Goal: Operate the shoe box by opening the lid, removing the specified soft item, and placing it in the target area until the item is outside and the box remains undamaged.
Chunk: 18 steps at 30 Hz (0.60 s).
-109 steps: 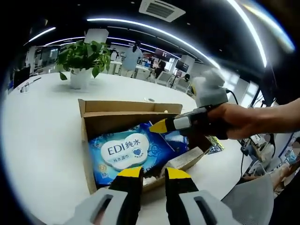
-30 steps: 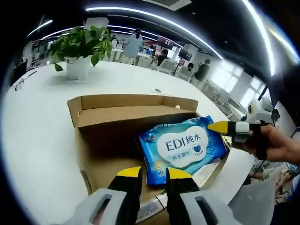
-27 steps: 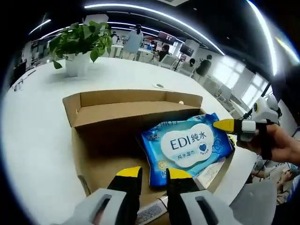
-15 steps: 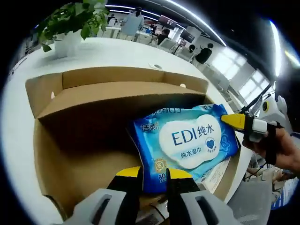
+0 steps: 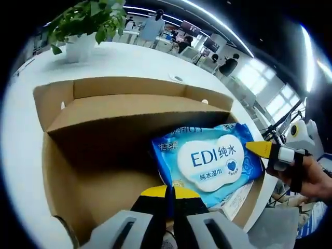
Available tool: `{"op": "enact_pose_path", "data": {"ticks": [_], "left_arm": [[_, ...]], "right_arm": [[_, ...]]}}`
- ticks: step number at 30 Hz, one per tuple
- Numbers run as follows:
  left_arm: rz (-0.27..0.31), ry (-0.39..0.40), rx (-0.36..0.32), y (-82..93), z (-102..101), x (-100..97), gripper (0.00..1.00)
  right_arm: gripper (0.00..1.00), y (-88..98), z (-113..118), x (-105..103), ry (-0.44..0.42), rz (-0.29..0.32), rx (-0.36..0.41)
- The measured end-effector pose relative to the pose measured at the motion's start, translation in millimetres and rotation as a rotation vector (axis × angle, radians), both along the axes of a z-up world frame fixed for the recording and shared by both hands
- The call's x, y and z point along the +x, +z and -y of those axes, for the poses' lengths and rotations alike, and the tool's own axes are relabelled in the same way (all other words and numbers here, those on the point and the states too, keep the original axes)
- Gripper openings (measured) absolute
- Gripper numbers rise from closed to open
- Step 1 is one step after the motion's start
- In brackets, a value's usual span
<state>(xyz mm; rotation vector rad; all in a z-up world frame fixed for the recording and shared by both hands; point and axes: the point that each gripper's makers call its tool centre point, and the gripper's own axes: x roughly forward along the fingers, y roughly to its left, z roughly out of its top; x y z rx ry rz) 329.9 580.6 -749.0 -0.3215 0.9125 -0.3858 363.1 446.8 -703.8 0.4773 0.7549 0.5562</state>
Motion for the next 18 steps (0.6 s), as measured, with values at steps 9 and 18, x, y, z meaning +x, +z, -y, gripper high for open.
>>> {"op": "enact_pose_path", "data": {"ticks": [9,18], "left_arm": [[0.061,0.037,-0.023,38.0,0.6,-6.7,0.00],[0.106,0.047,-0.032,64.0,8.7,-18.8,0.00]], "right_arm": [[0.00,17.9,2.1,-2.8,0.004,0.018,0.024],[0.00,40.7,6.5,-6.1,-0.006,0.049,0.066]]}}
